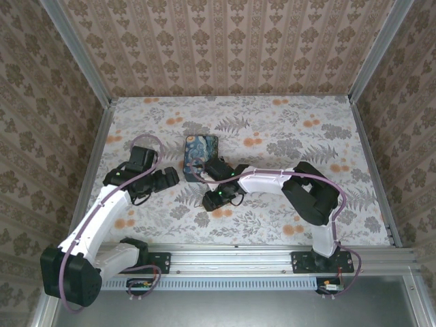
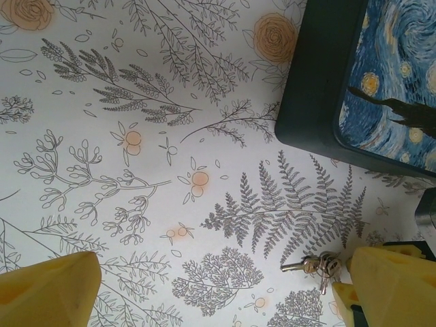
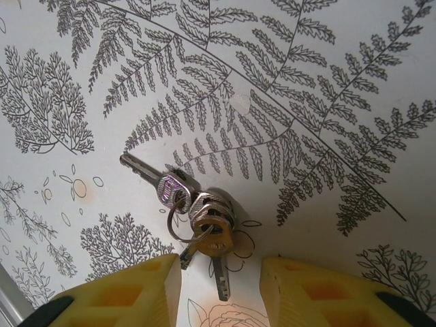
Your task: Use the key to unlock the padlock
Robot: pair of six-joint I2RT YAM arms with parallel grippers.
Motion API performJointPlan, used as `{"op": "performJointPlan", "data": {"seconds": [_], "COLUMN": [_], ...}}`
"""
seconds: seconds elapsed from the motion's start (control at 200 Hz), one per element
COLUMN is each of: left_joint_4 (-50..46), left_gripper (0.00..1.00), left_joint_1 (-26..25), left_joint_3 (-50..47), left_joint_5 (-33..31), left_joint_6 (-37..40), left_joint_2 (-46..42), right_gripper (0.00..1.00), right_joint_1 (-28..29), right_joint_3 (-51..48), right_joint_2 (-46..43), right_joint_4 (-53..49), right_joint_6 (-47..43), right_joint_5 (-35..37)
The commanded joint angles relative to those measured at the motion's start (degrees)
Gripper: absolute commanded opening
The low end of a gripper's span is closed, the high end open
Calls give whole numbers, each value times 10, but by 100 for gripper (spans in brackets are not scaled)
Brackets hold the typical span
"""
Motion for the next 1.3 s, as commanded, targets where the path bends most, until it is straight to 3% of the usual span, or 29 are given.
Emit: {"op": "performJointPlan", "data": {"seconds": [0.0, 0.52, 0.99, 1.29], "left_joint_4": [3, 4, -2, -3], "left_gripper": [96, 96, 95, 95], "left_joint_1": [-3, -5, -6, -66], "left_joint_3": [-8, -2, 2, 0], "left_joint_5": [9, 8, 8, 8], "left_joint_6": [0, 5, 15, 8], "left_joint_2": [-7, -4, -4, 4], "right_gripper": [39, 35, 18, 8], "right_joint_1": [7, 10, 11, 9], "right_joint_3": [14, 29, 30, 20], "right_joint_2": [33, 41, 52, 17], "right_joint_4": [68, 84, 83, 96], "right_joint_6": [9, 13, 27, 103], "right_joint_5": [20, 16, 14, 3]}}
